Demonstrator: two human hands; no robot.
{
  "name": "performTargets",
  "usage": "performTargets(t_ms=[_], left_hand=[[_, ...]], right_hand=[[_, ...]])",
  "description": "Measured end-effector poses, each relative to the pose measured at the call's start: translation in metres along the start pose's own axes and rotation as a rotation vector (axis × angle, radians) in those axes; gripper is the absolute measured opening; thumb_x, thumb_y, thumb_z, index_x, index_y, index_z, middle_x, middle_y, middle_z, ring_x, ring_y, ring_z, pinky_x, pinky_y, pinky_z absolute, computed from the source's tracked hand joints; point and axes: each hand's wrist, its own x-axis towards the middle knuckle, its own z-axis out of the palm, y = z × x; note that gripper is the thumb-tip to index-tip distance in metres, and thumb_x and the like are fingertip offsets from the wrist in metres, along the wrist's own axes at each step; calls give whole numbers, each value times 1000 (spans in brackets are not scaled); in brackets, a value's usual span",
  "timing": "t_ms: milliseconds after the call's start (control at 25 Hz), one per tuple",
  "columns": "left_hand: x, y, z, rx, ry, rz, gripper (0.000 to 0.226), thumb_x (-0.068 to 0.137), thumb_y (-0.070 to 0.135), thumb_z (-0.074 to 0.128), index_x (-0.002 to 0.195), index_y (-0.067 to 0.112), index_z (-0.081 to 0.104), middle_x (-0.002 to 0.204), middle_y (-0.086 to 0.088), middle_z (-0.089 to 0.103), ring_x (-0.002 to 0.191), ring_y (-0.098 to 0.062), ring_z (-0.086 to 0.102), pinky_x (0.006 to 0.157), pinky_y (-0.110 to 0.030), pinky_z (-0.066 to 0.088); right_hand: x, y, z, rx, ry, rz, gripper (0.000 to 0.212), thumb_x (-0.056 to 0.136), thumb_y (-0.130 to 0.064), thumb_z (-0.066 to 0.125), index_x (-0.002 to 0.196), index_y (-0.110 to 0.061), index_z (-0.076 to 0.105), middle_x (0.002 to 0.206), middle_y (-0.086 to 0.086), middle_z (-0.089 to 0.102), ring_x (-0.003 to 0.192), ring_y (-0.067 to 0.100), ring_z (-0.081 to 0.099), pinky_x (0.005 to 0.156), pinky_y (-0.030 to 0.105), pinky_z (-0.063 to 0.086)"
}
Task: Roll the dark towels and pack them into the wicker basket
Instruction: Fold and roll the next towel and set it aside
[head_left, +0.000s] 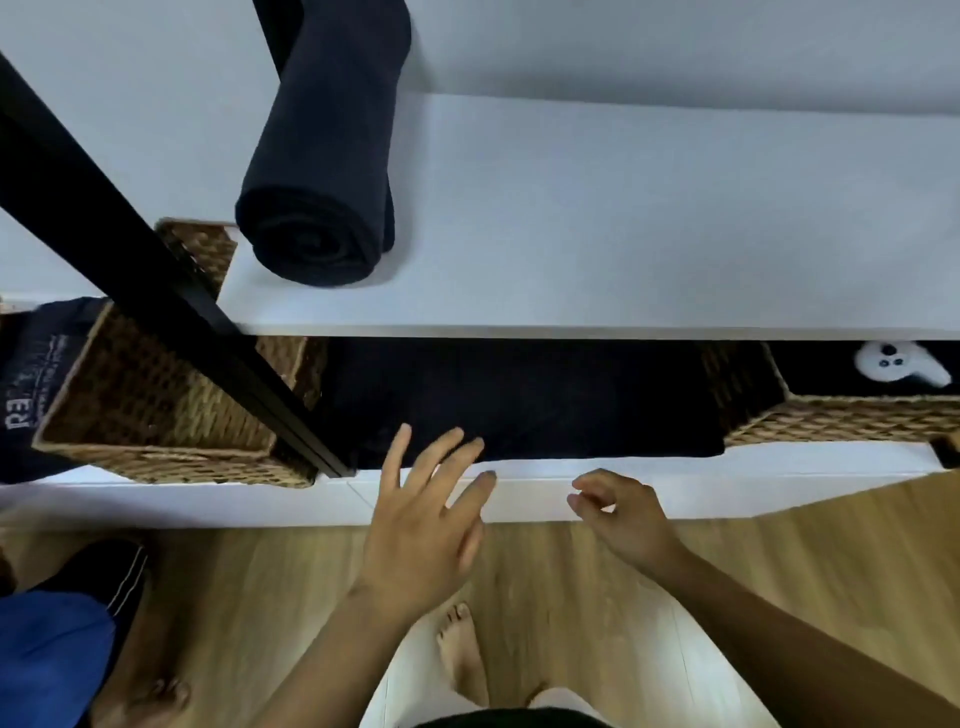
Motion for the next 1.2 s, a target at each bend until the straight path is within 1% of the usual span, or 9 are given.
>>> performTargets(t_ms=[120, 240, 440, 600, 720, 800, 880, 1000, 1200], left_hand=[[-59, -20, 66, -290, -250, -515, 13, 90, 19, 64, 100, 25, 69, 104, 11, 70, 93, -12, 68, 82, -33, 55], [-73, -51, 118, -254, -426, -648, 7, 94, 27, 61, 98, 23, 66, 91, 9, 70, 81, -14, 68, 72, -29, 55], [-28, -87, 162, -752, -65, -1269, 12, 91, 13, 67, 102, 14, 69, 89, 1, 72, 86, -24, 71, 90, -42, 56], [5, -104, 163, -981, 279, -1684, 47, 83, 28, 79, 117, 1, 61, 100, -8, 72, 86, -19, 73, 80, -35, 61], [15, -115, 160, -964, 390, -1783, 55, 77, 32, 84, 120, 8, 59, 104, -4, 70, 78, -14, 68, 73, -29, 59], [19, -111, 158, -990, 460, -1844, 53, 79, 32, 83, 120, 11, 57, 102, -1, 69, 74, -12, 65, 77, -29, 58], [25, -105, 158, -1037, 552, -1808, 51, 82, 32, 80, 121, 11, 57, 97, 0, 68, 71, -9, 64, 78, -27, 59], [34, -98, 156, -1152, 608, -1771, 46, 84, 36, 77, 123, 20, 57, 104, 6, 66, 79, -6, 61, 84, -27, 53], [30, -106, 123, -1406, 767, -1700, 33, 88, 22, 68, 121, 20, 61, 114, 2, 70, 102, -16, 68, 88, -32, 57]], right_hand=[[25, 52, -1, 384, 69, 471, 17, 88, -22, 72, 101, -10, 72, 97, 6, 73, 89, 20, 69, 81, 36, 58], [50, 92, -13, 781, 198, 715, 17, 97, -6, 58, 111, 0, 65, 111, 15, 67, 102, 33, 66, 85, 42, 55], [107, 133, -27, 984, 313, 736, 47, 96, -31, 59, 136, -9, 49, 126, 8, 59, 99, 21, 64, 82, 34, 57], [122, 143, -38, 1177, 359, 826, 30, 96, -38, 55, 112, -12, 55, 102, -1, 63, 90, 11, 64, 81, 29, 56], [125, 131, -53, 1505, 507, 761, 14, 93, -22, 55, 81, -15, 60, 62, -4, 60, 57, 12, 55, 57, 18, 47], [119, 119, -58, 1683, 535, 632, 5, 81, -13, 62, 77, -14, 59, 62, -2, 60, 55, 16, 56, 61, 18, 47], [117, 115, -52, 1692, 533, 638, 18, 73, -17, 74, 86, -11, 65, 72, 1, 65, 65, 20, 63, 73, 24, 54], [124, 124, -46, 1518, 510, 761, 34, 85, -35, 75, 106, -10, 67, 89, 2, 73, 69, 16, 69, 68, 29, 58], [100, 112, -78, 1526, 559, 598, 9, 90, -25, 65, 90, -16, 64, 63, -4, 59, 54, 13, 58, 67, 21, 51]])
